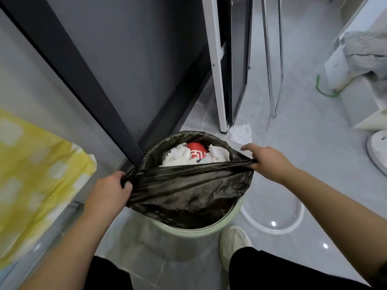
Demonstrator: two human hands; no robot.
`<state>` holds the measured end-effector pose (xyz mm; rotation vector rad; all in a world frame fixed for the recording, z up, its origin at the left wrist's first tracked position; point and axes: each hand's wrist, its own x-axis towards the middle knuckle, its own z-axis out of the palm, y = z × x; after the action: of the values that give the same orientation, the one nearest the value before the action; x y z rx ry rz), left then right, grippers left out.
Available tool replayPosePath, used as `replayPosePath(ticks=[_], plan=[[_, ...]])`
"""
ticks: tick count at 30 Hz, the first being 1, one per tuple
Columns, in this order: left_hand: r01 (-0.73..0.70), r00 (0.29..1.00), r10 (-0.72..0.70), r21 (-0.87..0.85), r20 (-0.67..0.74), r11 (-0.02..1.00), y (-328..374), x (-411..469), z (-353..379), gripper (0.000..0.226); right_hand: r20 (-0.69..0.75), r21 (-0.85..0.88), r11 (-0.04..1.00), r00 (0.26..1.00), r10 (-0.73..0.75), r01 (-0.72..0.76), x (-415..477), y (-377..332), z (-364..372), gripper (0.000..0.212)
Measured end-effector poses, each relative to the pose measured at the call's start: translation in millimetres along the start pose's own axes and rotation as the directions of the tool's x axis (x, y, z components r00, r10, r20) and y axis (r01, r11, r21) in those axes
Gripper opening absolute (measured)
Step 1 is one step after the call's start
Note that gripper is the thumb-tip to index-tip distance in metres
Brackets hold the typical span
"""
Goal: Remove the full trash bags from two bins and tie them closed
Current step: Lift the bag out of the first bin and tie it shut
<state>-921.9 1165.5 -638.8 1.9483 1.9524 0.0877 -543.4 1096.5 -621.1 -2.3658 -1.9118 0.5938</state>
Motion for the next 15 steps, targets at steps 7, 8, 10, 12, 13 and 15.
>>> replayPosePath(ticks=[7,8,10,12,13,15], plan=[[0.017,0.997,-0.033,-0.245,-0.063,0.969,9.0,7.4,3.5,0.009,0.020,0.268,0.936,0.973,0.231,-0.227,16.0,-0.5,4.9,0.013],[0.003,0.997,-0.028,-0.331,-0.071,0.944,11.9,9.3,3.7,0.009,0.057,0.464,0.846,0.962,0.265,-0.261,19.6,-1.8,5.1,0.011],[-0.014,0.996,-0.032,-0.495,-0.083,0.869,17.3,13.7,2.7,0.007,0.141,0.766,0.567,0.941,0.308,-0.301,25.3,-6.5,4.7,0.013],[-0.037,0.993,-0.042,-0.621,-0.112,0.783,23.1,19.2,0.7,0.010,0.162,0.891,0.362,0.937,0.310,-0.274,31.9,-12.5,4.2,0.018],[-0.054,0.991,-0.042,-0.658,-0.130,0.751,26.6,21.2,-0.4,0.011,0.148,0.922,0.301,0.940,0.306,-0.244,34.8,-16.0,4.7,0.021],[-0.115,0.987,-0.003,-0.708,-0.163,0.697,35.1,23.3,-1.8,0.015,0.104,0.962,0.210,0.945,0.309,-0.175,40.6,-22.9,7.6,0.032]])
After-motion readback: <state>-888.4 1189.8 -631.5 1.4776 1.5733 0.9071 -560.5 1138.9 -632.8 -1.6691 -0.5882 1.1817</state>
